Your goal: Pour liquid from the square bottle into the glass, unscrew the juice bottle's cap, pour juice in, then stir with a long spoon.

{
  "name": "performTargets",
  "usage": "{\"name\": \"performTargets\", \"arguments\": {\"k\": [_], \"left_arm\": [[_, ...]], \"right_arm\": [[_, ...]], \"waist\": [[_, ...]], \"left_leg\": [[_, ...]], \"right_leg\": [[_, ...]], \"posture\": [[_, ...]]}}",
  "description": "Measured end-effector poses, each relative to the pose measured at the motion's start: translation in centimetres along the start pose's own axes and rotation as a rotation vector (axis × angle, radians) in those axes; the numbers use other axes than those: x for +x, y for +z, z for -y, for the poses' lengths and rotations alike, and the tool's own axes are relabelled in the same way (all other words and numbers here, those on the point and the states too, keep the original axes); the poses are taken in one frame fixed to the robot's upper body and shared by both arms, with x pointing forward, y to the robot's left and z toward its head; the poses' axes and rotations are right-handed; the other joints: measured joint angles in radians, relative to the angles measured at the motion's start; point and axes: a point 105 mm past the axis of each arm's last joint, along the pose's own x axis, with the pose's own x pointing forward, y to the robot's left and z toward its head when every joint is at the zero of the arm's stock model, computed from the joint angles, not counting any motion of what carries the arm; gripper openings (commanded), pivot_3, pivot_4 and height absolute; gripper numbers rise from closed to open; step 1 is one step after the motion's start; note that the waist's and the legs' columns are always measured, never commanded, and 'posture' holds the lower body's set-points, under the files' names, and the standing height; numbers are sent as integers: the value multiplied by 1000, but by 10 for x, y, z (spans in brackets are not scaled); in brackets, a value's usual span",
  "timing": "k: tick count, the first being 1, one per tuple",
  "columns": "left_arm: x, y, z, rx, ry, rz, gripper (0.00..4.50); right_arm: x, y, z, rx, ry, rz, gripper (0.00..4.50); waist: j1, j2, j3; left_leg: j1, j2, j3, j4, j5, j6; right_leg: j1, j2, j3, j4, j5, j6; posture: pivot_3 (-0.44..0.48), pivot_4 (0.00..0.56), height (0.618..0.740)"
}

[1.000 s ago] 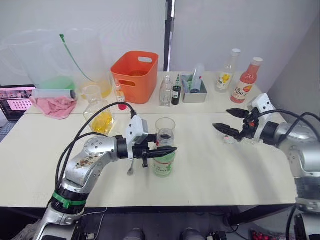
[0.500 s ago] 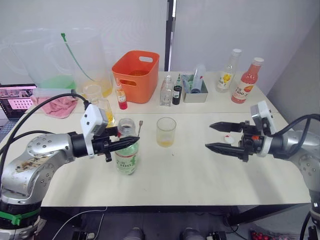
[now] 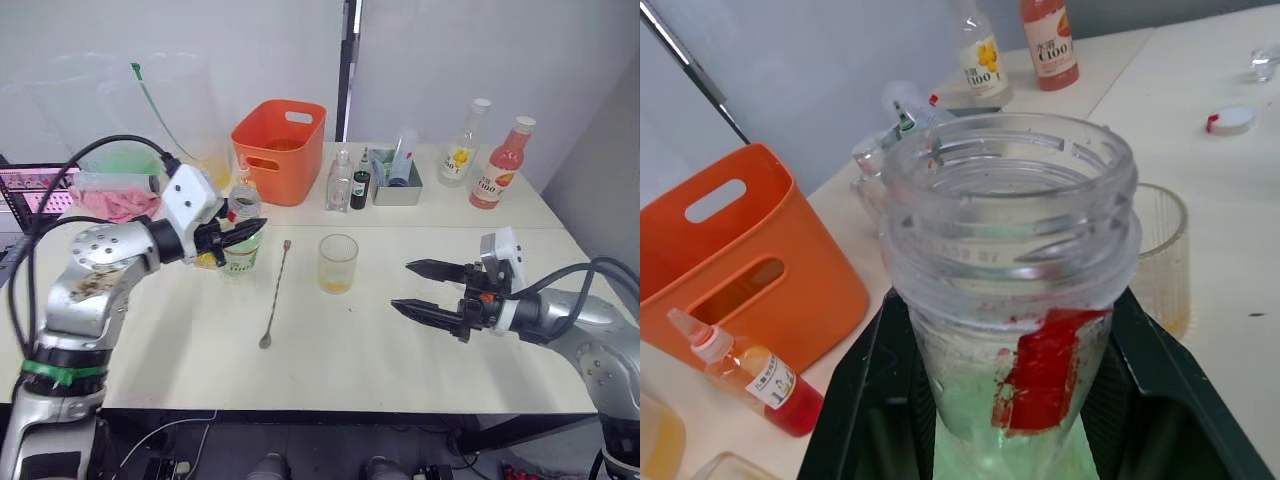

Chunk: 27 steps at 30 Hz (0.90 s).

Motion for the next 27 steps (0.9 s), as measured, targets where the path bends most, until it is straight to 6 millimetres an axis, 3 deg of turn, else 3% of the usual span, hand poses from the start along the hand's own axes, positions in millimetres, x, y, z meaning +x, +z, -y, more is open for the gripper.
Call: {"name": "performTargets", "arguments": {"k": [11, 27], "left_arm": [[64, -24, -14, 112, 0, -13, 1418], [109, -41, -12, 385, 37, -130, 1418]], "right_arm": [[-5, -5, -2, -25, -40, -21, 4458], [-14, -8, -14, -15, -151, 1, 4458]], "waist": [[-2, -1, 0], [-4, -1, 0]], "left_leg": [[-8, -1, 0, 3, 0, 0], [-12, -3, -1, 5, 0, 0]], "right_leg": [[-9, 0, 0, 4, 0, 0], [-13, -1, 0, 8, 1, 1]], "posture": [[0, 150, 740], [0, 150, 740]]}}
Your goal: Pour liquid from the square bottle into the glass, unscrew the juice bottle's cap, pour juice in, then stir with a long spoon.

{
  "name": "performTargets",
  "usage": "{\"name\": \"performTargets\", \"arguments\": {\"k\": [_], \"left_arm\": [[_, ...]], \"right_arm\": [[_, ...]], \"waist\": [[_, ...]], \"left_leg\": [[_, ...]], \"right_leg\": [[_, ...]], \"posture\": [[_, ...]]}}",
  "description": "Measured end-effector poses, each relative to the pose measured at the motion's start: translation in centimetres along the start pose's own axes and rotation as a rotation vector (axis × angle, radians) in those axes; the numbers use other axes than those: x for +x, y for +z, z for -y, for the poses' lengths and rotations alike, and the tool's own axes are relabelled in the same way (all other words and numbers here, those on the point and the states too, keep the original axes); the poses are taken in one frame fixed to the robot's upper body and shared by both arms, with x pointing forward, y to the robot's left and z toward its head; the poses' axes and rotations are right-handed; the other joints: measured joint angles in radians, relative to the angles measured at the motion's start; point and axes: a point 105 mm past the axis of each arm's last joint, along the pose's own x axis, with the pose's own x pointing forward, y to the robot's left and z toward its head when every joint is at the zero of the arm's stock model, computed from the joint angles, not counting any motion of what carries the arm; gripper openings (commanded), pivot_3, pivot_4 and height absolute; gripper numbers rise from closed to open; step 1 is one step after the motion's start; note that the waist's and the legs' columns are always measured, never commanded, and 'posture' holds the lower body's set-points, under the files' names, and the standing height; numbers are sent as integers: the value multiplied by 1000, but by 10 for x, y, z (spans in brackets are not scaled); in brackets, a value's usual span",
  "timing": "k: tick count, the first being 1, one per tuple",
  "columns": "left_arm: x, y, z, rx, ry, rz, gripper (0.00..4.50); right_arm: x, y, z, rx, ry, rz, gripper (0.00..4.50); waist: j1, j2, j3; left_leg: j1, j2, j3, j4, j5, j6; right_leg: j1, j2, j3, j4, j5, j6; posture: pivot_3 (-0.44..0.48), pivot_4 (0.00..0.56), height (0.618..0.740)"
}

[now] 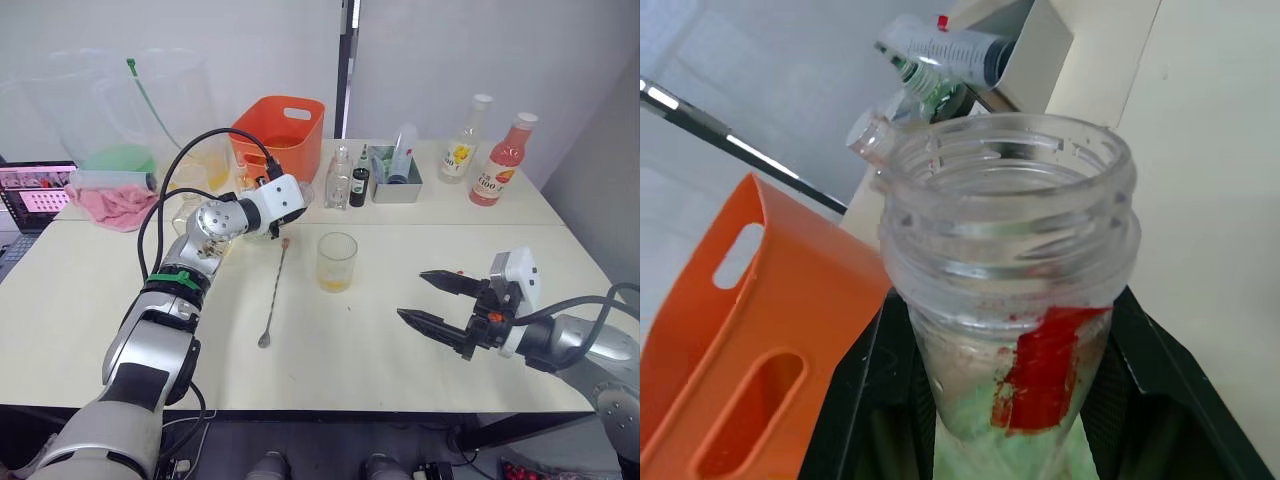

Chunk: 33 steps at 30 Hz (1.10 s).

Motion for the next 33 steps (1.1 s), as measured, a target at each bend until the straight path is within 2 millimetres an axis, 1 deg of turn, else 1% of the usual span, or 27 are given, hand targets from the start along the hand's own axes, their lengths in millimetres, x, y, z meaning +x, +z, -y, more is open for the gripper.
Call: {"name": "performTargets", "arguments": {"k": [2, 6, 11, 13, 18, 25, 33], "left_arm": [[3, 0, 3, 21, 11, 0, 1418], [6, 2, 2, 60, 51, 0, 1418], [9, 8, 6, 195, 55, 17, 1418], [10, 11, 8, 222, 48, 29, 1418], [10, 11, 14, 245, 31, 30, 1418], [8, 13, 16, 425, 46, 43, 1418], [8, 14, 22, 532, 44, 59, 1418]], "right_arm": [[0, 0, 0, -2, -7, -2, 4458], [-2, -2, 0, -11, -19, -18, 4458], [-3, -3, 0, -12, -40, -22, 4458], [-3, -2, 0, -13, -46, -21, 4458], [-2, -1, -2, -20, -51, -17, 4458], [-2, -2, -3, -7, -50, -16, 4458], [-3, -4, -3, -2, -51, -21, 4458]], "waist": [[0, 0, 0], [0, 0, 0], [1, 0, 0], [1, 0, 0], [0, 0, 0], [1, 0, 0], [0, 0, 0]], "left_leg": [[0, 0, 0, 0, 0, 0], [0, 0, 0, 0, 0, 0], [-1, 0, -1, 0, 0, 0], [0, 0, -1, 0, 0, 0], [0, 0, -1, 0, 0, 0], [0, 0, -1, 0, 0, 0], [-1, 0, -1, 0, 0, 0]], "right_leg": [[0, 0, 0, 0, 0, 0], [0, 0, 0, 0, 0, 0], [0, 0, 0, 0, 0, 0], [0, 0, 0, 0, 0, 0], [0, 0, 0, 0, 0, 0], [0, 0, 0, 1, 0, 0], [0, 0, 0, 1, 0, 0]], "posture": [[0, 150, 740], [0, 150, 740], [0, 150, 740], [0, 150, 740], [0, 150, 740], [0, 150, 740], [0, 150, 740]]}}
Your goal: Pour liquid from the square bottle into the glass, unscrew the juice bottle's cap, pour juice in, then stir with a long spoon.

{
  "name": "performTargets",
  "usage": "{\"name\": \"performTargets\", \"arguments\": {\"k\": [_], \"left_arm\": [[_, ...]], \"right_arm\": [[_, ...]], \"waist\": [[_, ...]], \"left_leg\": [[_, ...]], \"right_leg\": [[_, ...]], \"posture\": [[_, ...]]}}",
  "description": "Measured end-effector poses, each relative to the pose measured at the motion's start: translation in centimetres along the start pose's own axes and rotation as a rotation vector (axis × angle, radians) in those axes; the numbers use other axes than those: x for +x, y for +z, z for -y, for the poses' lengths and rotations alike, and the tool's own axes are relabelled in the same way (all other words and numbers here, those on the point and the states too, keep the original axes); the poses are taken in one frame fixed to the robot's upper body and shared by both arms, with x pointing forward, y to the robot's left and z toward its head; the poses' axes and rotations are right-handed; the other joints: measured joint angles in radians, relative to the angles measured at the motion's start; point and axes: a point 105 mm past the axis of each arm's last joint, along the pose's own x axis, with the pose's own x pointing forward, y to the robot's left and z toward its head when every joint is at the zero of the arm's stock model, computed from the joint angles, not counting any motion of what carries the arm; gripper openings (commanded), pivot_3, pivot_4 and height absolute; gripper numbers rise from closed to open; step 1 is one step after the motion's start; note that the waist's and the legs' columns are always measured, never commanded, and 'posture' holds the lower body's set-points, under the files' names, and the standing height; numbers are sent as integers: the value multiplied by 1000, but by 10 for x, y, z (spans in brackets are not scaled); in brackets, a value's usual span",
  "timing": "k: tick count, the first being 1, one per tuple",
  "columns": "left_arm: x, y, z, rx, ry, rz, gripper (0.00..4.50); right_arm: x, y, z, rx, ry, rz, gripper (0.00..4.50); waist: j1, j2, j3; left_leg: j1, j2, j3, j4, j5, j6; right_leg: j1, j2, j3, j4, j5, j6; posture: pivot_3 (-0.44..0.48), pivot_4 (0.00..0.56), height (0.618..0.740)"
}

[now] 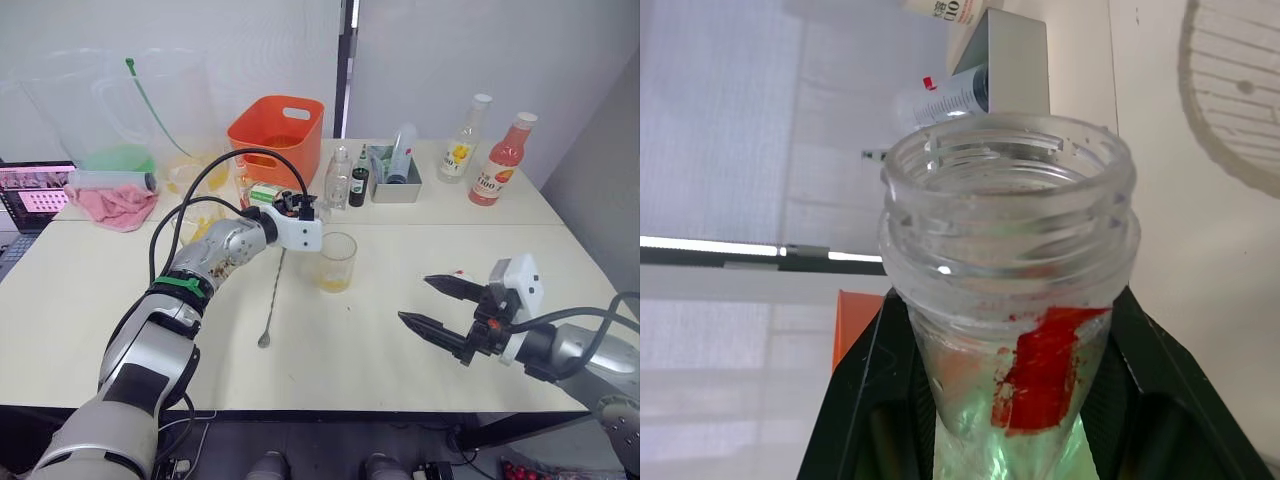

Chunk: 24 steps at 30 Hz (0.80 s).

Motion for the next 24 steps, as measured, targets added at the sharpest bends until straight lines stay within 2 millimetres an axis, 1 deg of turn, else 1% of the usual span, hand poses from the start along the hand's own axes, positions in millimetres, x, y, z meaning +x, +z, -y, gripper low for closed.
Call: {"name": "performTargets", "arguments": {"k": [3, 10, 15, 24], "left_arm": [[0, 1, 1, 35, 2, 2, 1418], [0, 2, 2, 39, -1, 4, 1418], [1, 2, 2, 46, -1, 5, 1418], [1, 11, 0, 145, 16, 45, 1418]], "right_arm": [[0, 0, 0, -1, 4, -3, 4458], [-5, -3, 2, -11, -4, -29, 4458], [-7, -1, 4, -19, -10, -19, 4458], [-7, 0, 4, -22, -9, -12, 4458]], "waist": [[0, 0, 0], [1, 0, 0], [0, 0, 0], [1, 0, 0]], "left_leg": [[0, 0, 0, 0, 0, 0], [0, 0, 0, 0, 0, 0], [0, 0, 0, 0, 0, 0], [0, 0, 0, 1, 0, 0]], "right_leg": [[0, 0, 0, 0, 0, 0], [0, 0, 0, 0, 0, 0], [0, 0, 0, 0, 0, 0], [0, 0, 0, 0, 0, 0]], "posture": [[0, 150, 740], [0, 150, 740], [0, 150, 740], [0, 150, 740]]}}
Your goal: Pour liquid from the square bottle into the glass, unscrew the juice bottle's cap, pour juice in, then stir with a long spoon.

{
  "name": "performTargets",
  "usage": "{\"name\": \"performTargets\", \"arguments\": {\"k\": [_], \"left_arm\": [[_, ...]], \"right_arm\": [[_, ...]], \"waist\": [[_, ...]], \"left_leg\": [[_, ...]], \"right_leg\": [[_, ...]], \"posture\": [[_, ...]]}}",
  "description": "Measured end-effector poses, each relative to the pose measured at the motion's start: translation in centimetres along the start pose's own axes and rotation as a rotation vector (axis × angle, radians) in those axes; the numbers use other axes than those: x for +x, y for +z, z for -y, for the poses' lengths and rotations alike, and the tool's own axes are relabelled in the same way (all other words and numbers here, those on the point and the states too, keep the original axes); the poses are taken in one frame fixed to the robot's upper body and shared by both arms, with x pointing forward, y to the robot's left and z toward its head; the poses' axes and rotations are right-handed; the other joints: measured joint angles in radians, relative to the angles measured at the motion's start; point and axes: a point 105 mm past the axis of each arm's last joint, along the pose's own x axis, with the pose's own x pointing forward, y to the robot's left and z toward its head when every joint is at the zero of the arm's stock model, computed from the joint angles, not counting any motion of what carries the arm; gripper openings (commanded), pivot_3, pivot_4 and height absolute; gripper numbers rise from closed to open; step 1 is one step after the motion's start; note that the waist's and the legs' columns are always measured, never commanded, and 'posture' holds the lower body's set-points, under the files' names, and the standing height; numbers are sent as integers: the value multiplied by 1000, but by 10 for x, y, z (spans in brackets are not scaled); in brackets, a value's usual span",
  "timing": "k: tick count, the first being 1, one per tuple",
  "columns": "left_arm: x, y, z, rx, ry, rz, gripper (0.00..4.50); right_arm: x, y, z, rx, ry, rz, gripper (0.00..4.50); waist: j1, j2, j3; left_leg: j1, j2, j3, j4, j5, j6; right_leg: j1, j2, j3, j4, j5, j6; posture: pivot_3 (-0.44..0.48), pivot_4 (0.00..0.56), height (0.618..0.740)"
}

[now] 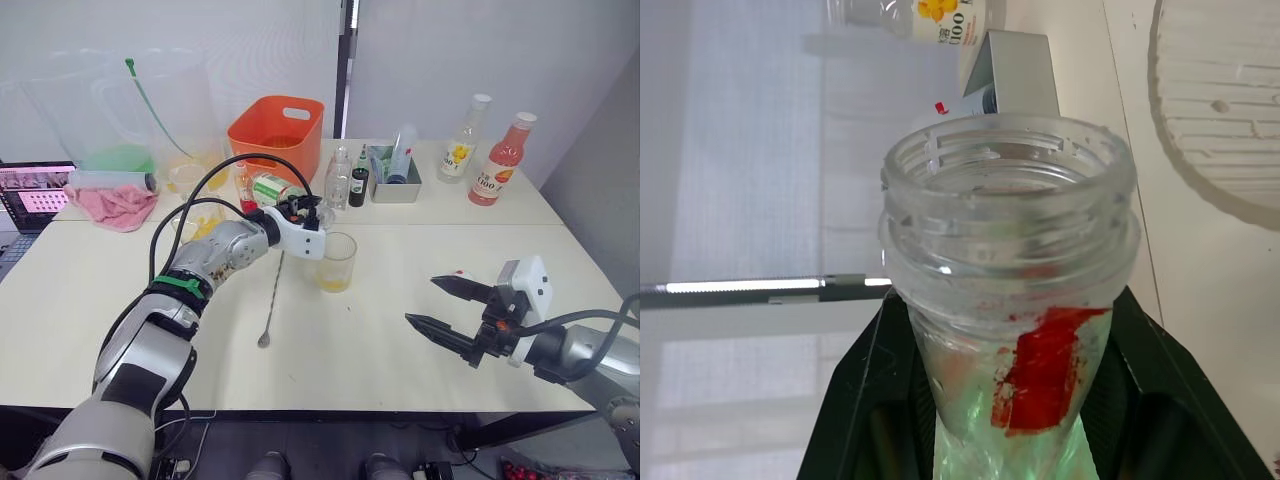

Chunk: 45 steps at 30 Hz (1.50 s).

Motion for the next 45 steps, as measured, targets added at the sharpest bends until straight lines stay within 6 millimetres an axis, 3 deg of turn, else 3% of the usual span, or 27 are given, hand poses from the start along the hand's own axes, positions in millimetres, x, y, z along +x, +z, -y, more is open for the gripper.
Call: {"name": "performTargets", "arguments": {"k": [15, 23, 31, 39, 42, 45], "left_arm": [[0, 5, 5, 134, 4, 24, 1418], [0, 4, 3, 124, 9, 20, 1418], [5, 8, -6, -89, 26, 21, 1418], [0, 9, 3, -321, -18, 19, 1418], [-1, 9, -4, -369, -2, 19, 1418], [-8, 7, -18, -533, 56, 20, 1418]], "right_arm": [[-1, -4, 12, 5, -65, -16, 4458], [1, 0, 15, -6, -76, -5, 4458], [3, -2, 13, -2, -65, -10, 4458], [6, 4, 14, -23, -54, -5, 4458], [7, 4, 16, -23, -51, -8, 4458], [10, 8, 18, -28, -29, -8, 4458]], "waist": [[0, 0, 0], [1, 0, 0], [-2, 0, 0], [-4, 0, 0], [-3, 0, 0], [-5, 0, 0]], "left_leg": [[0, 0, 0, 1, 0, 0], [0, 0, 0, 1, 0, 0], [0, -1, 0, 1, 0, 0], [0, 0, 0, 3, 0, 0], [0, -1, 0, 3, 0, 0], [0, 0, -1, 4, 0, 0]], "right_leg": [[0, 0, 0, 0, 0, 0], [0, -1, 0, 1, 0, 0], [0, -1, 0, 1, 0, 0], [0, 0, 0, 2, 0, 0], [0, -1, 0, 2, 0, 0], [0, 0, 0, 3, 0, 0]], "posture": [[0, 150, 740], [0, 150, 740], [0, 150, 740], [0, 150, 740], [0, 150, 740], [0, 150, 740]]}}
